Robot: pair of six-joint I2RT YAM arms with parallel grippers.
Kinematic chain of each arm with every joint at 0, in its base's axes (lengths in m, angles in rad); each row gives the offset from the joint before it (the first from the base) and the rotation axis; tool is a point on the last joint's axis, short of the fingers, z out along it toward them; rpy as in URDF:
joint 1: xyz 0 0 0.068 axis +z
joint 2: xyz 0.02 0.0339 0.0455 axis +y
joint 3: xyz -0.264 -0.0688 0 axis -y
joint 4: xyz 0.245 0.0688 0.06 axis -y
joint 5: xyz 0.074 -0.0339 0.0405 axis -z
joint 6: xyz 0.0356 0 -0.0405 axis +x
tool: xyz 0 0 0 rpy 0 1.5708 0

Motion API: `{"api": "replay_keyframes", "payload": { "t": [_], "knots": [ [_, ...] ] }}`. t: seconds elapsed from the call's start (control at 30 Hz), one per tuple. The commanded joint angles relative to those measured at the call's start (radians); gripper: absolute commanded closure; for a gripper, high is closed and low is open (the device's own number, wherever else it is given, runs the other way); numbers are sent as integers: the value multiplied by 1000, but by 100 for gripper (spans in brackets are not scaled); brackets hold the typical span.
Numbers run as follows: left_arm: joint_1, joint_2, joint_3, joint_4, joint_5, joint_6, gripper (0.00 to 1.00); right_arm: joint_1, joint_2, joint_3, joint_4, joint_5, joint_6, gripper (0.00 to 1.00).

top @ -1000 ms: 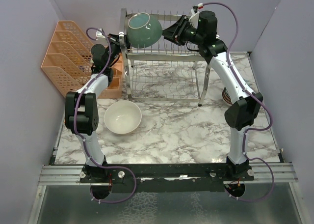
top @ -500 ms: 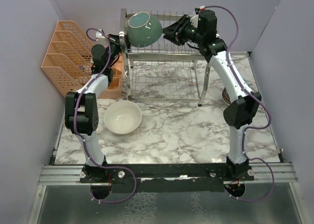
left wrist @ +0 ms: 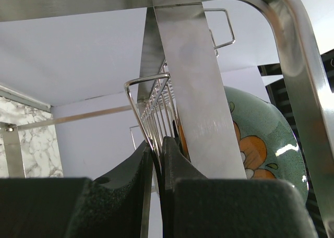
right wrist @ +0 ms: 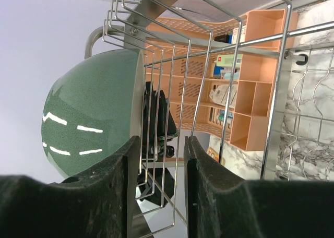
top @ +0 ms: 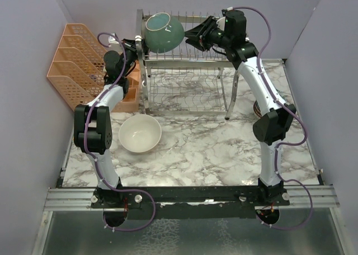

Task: Unload the bowls from the dish rack
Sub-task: Adjust the bowl in the dish rack.

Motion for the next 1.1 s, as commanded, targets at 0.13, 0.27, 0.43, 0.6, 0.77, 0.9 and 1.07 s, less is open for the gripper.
{"api": "replay_keyframes", "payload": {
  "t": [0.13, 0.27, 0.43, 0.6, 0.77, 0.9, 1.07],
  "knots": [
    [-126, -90, 19, 221, 102, 73, 94, 196, 114, 35, 531, -676, 50, 99],
    [-126, -89, 14, 225, 102, 73, 94, 200, 45, -110, 461, -660, -58, 92],
    [-126, -88, 4, 229, 100, 70, 94, 203, 48, -61, 289, -625, -195, 86],
    [-128, -85, 1, 232, 99, 67, 95, 204, 83, 52, 164, -611, -251, 99],
    [-128, -79, 3, 237, 99, 63, 95, 205, 37, -72, 360, -643, -131, 99],
    [-128, -78, -3, 244, 97, 58, 95, 205, 60, 6, 384, -647, -86, 99],
    [-128, -76, -5, 246, 100, 57, 94, 206, 102, 110, 165, -626, -251, 99]
  ]
}}
